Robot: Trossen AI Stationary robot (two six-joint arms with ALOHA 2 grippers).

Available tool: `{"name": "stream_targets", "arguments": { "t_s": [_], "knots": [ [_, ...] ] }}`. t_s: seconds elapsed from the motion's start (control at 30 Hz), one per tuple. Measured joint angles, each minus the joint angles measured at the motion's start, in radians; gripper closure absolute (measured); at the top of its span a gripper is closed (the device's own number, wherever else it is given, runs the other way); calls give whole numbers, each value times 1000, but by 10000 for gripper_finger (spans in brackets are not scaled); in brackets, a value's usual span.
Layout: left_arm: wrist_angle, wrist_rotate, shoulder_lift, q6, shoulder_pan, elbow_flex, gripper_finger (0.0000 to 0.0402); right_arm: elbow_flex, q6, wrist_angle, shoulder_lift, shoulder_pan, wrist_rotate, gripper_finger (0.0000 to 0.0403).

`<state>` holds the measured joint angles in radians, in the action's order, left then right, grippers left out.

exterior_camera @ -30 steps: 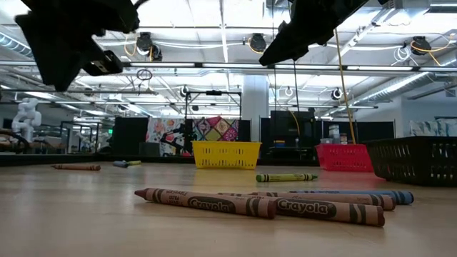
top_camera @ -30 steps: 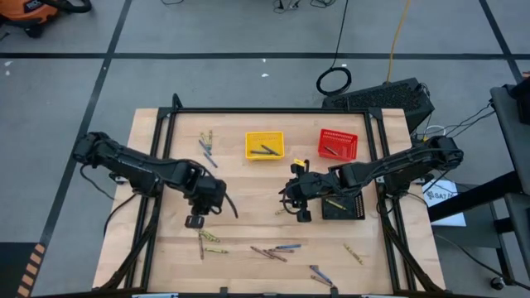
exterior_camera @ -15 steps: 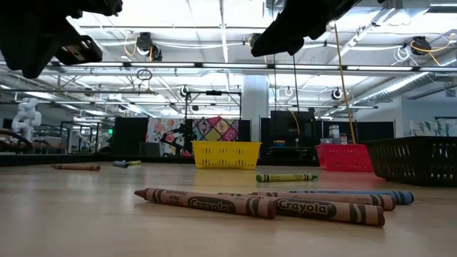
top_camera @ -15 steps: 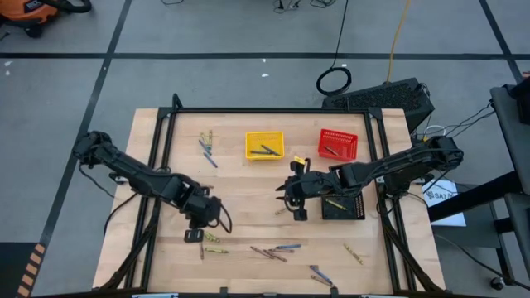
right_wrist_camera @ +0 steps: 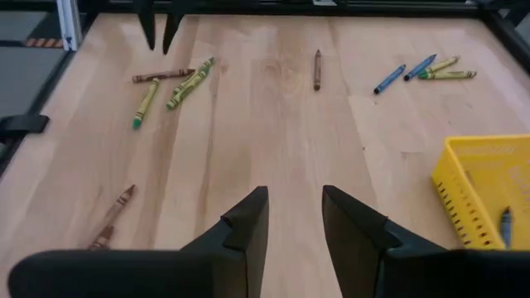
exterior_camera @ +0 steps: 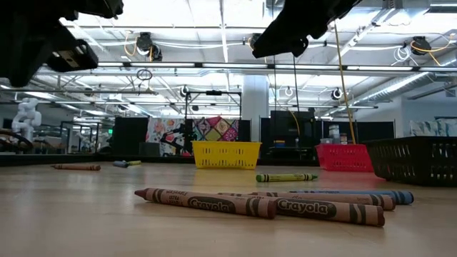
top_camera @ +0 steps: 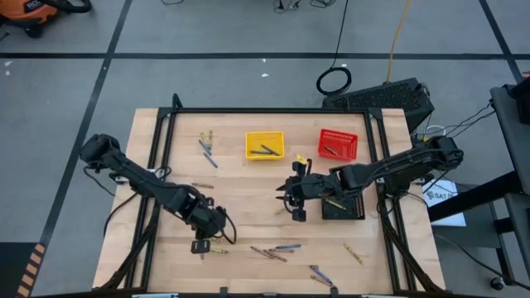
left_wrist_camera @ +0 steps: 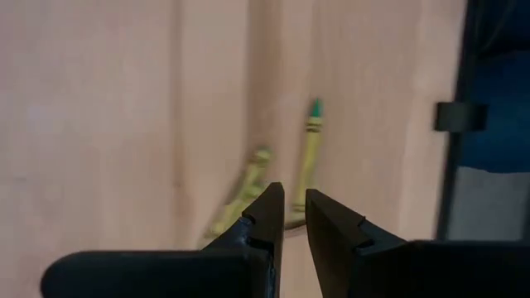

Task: Sort crayons
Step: Put the green crayon into the black bin

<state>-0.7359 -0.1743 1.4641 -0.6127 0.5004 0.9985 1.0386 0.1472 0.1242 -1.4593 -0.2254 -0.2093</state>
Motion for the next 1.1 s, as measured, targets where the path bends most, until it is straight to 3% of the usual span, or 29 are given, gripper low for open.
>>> {"name": "stream_targets", "arguments": {
  "t_s": [0.53,0.83,1.1],
  "knots": [
    [235,-35,99,-107,18,0,345,0,62,0,0,-26,0,300],
    [197,-35,99,-116,50,0,345,0,62,0,0,-25,-2,298],
    [158,80,107,-129,132,0,345,0,52,0,0,-25,-4,280]
  ]
}}
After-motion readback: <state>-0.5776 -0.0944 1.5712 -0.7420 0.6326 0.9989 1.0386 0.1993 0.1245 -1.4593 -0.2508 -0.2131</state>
